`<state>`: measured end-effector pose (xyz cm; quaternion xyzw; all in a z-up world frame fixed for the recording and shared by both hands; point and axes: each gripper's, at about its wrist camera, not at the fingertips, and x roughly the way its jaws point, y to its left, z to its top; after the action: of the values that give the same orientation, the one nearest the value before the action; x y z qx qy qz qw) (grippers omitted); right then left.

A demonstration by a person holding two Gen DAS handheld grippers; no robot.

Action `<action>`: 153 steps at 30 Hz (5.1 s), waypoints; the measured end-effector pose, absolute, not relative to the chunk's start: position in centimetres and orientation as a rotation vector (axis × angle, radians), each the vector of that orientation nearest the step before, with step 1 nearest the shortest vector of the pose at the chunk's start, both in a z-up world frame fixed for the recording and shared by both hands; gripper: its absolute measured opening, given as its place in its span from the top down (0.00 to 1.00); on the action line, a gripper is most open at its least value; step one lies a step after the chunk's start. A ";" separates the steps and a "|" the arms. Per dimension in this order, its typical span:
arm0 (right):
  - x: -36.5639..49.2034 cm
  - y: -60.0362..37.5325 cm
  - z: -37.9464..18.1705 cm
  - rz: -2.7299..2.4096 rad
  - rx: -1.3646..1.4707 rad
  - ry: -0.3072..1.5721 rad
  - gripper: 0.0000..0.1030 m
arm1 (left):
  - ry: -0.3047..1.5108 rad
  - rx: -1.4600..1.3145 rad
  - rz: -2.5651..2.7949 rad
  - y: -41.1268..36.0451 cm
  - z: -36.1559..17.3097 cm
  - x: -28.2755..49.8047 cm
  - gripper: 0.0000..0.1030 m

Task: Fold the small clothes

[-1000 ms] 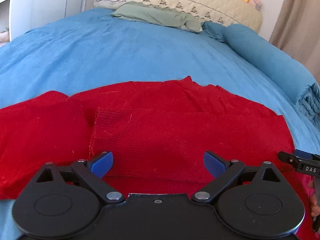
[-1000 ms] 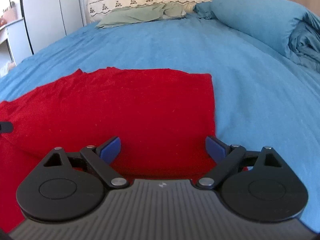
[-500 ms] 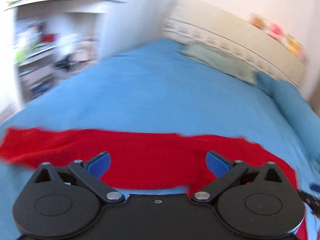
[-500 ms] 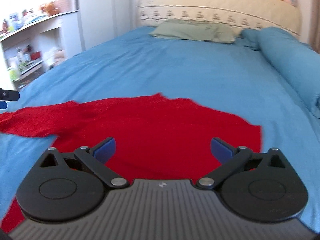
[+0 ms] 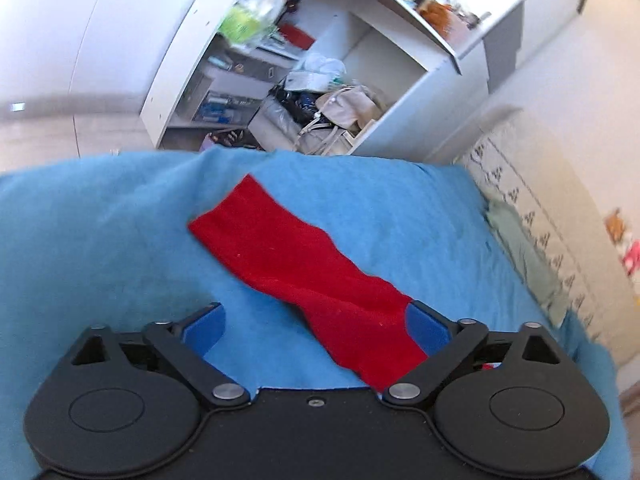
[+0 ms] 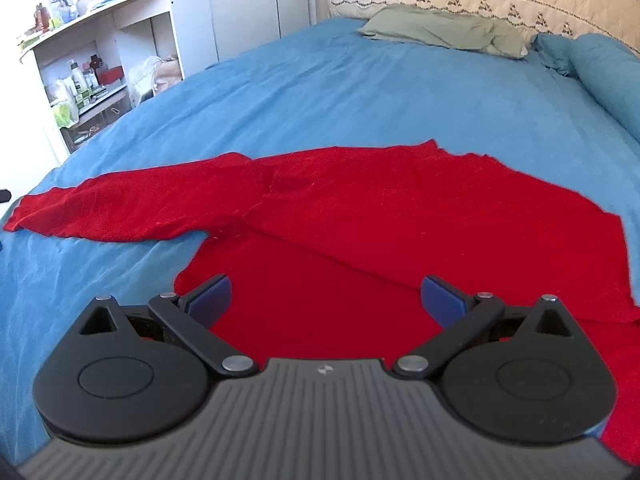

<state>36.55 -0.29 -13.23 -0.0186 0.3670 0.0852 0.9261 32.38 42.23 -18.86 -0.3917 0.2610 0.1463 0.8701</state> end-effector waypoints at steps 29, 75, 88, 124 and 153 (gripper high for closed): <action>38.8 -0.9 -15.4 0.111 0.056 0.782 0.00 | 0.434 -0.570 0.292 39.1 -14.5 37.0 0.96; 37.5 -21.5 -16.0 0.056 0.279 0.749 0.10 | 0.698 0.132 -0.333 2.9 -18.4 43.0 0.24; 40.8 -15.4 -18.3 0.052 0.233 0.806 0.53 | 0.739 -0.042 -0.147 10.6 -19.3 43.7 0.16; 40.1 -26.3 -16.2 -0.307 0.126 0.753 0.57 | 0.729 -0.069 -0.226 9.2 -18.1 44.7 0.16; 44.9 -23.7 -20.8 -0.186 0.019 0.666 0.00 | 0.734 -0.003 -0.262 4.5 -23.2 55.5 0.00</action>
<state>44.94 -23.67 -20.75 0.0095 0.3263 -0.0913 0.9408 55.45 4.50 -23.22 -0.0015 0.3577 -0.1277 0.9251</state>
